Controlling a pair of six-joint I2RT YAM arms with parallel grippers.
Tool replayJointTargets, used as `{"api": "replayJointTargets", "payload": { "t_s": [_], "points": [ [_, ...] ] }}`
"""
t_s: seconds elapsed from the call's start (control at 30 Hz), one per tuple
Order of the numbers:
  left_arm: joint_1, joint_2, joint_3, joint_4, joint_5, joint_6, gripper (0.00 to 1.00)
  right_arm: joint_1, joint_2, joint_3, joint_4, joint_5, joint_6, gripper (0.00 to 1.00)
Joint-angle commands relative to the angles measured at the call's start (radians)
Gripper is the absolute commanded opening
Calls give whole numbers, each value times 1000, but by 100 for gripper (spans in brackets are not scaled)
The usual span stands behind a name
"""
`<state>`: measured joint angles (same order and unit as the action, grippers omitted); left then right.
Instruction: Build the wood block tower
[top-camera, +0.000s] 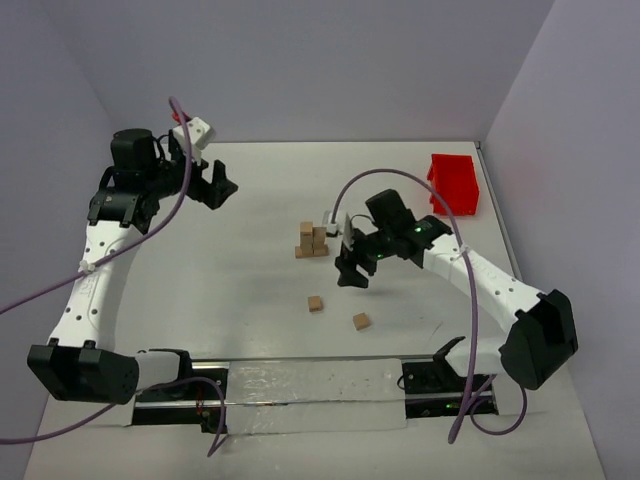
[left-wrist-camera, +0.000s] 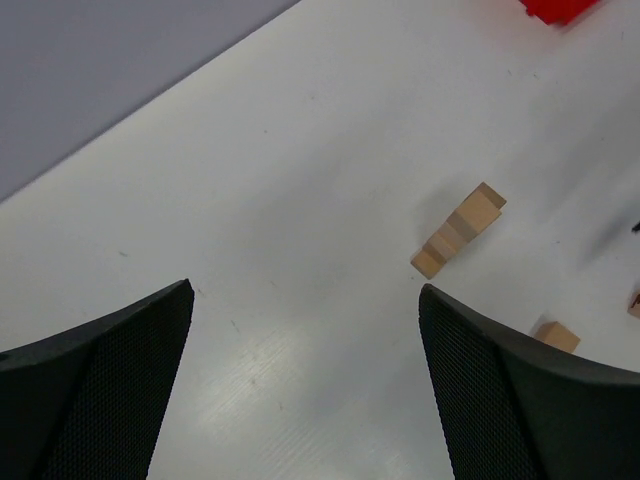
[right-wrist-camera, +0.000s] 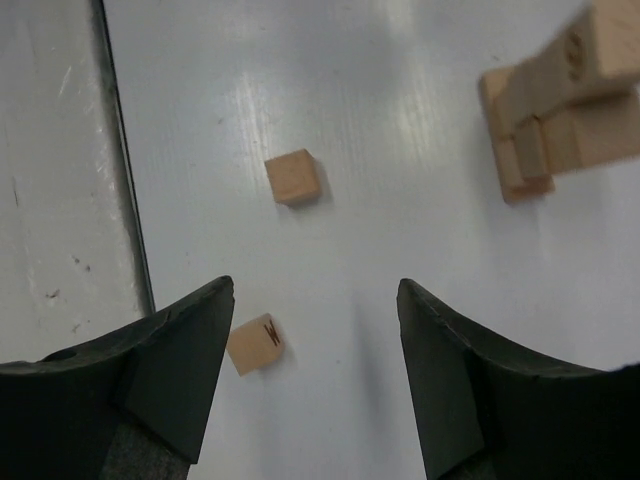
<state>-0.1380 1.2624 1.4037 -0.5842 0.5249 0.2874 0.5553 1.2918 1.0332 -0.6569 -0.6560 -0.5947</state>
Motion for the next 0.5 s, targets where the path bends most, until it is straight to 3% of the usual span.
{"api": "replayJointTargets", "payload": {
  "t_s": [0.0, 0.13, 0.47],
  "points": [
    [128, -27, -67, 125, 263, -153, 99, 166, 62, 7, 83, 138, -16, 72],
    [190, -45, -123, 142, 376, -155, 99, 316, 151, 10, 132, 259, -20, 71],
    [192, -60, -184, 107, 485, -76, 99, 350, 301, 53, 177, 290, -56, 70]
  ]
}}
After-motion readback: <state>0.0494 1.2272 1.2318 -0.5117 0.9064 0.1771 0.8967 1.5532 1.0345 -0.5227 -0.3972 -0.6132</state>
